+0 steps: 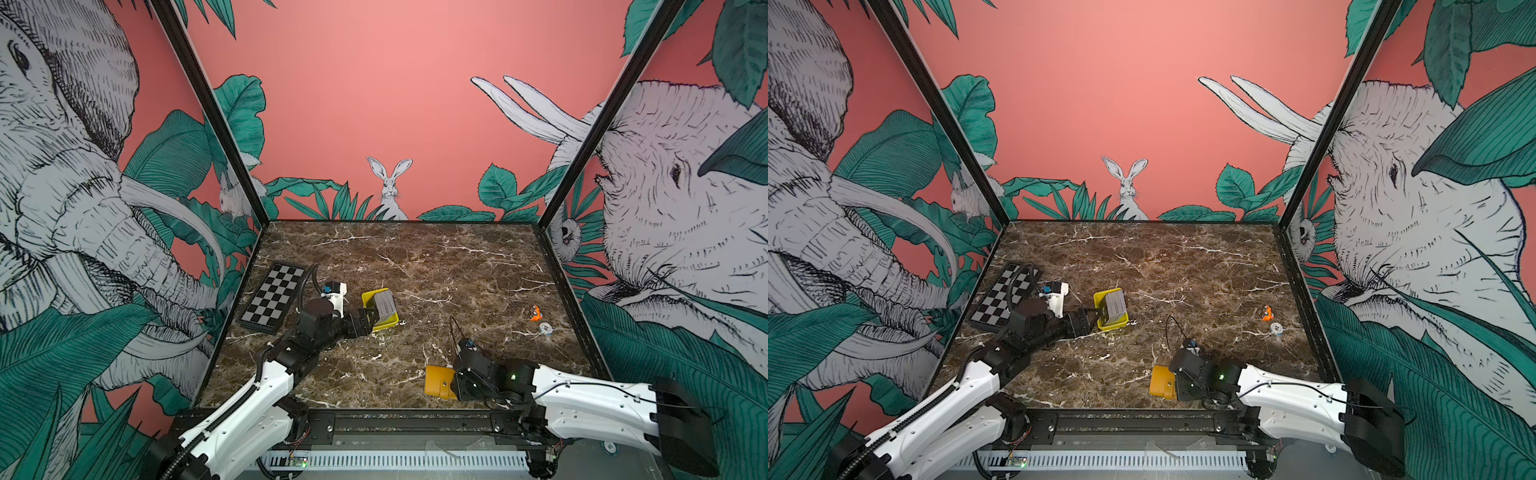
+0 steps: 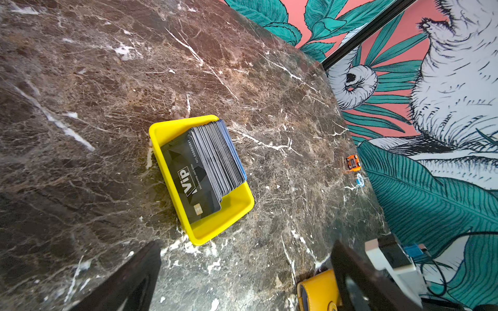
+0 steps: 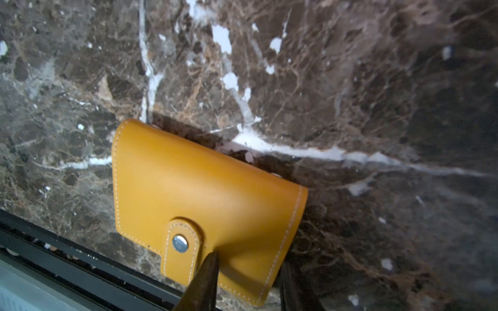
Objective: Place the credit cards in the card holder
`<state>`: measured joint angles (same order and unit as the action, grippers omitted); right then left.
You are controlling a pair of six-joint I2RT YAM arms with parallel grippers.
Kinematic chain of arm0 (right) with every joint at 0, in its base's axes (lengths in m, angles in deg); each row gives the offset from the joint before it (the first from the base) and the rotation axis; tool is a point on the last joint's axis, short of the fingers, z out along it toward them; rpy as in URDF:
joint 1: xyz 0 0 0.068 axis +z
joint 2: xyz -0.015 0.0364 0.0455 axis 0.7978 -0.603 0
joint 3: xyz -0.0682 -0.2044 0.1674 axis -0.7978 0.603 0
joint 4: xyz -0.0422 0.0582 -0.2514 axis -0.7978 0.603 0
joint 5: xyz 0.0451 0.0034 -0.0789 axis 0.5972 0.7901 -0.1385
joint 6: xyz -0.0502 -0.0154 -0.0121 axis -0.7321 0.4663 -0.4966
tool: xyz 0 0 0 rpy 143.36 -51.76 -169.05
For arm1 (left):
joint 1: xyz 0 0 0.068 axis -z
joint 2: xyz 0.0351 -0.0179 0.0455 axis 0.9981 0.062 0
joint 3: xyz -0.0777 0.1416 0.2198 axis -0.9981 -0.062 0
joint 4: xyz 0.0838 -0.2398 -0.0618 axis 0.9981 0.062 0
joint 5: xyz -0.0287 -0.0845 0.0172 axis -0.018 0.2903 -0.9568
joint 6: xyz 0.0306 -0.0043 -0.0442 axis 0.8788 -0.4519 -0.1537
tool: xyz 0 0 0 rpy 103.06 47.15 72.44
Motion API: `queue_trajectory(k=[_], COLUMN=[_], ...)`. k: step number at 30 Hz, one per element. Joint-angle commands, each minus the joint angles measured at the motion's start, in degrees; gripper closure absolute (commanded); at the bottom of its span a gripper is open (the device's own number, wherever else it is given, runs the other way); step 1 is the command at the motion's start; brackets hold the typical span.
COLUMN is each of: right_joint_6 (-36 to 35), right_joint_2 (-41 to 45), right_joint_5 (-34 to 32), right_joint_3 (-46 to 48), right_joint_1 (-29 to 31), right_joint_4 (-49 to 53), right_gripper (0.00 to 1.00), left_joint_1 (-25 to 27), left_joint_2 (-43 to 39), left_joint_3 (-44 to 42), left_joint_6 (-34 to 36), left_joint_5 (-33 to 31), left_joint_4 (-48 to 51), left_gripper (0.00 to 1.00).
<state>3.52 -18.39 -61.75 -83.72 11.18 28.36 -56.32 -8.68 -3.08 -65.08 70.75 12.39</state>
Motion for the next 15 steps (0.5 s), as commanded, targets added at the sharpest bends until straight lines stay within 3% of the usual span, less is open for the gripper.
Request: queue_trajectory(k=[1,15], right_joint_6=[1.97,3.16], right_joint_2=[-2.74,-13.83], right_joint_5=[-2.81,-9.20], right_joint_3=[-1.81,-6.76], right_joint_1=[0.50,0.94], right_joint_4=[-5.70,-15.98], right_gripper=[0.65,0.69], left_joint_1=[0.06,0.10], left_joint_2=[-0.43,0.09], left_joint_3=[-0.70,-2.19], left_joint_6=[0.36,-0.99], left_joint_5=[0.68,3.15], left_joint_4=[-1.40,-4.28], left_gripper=[0.01,0.01])
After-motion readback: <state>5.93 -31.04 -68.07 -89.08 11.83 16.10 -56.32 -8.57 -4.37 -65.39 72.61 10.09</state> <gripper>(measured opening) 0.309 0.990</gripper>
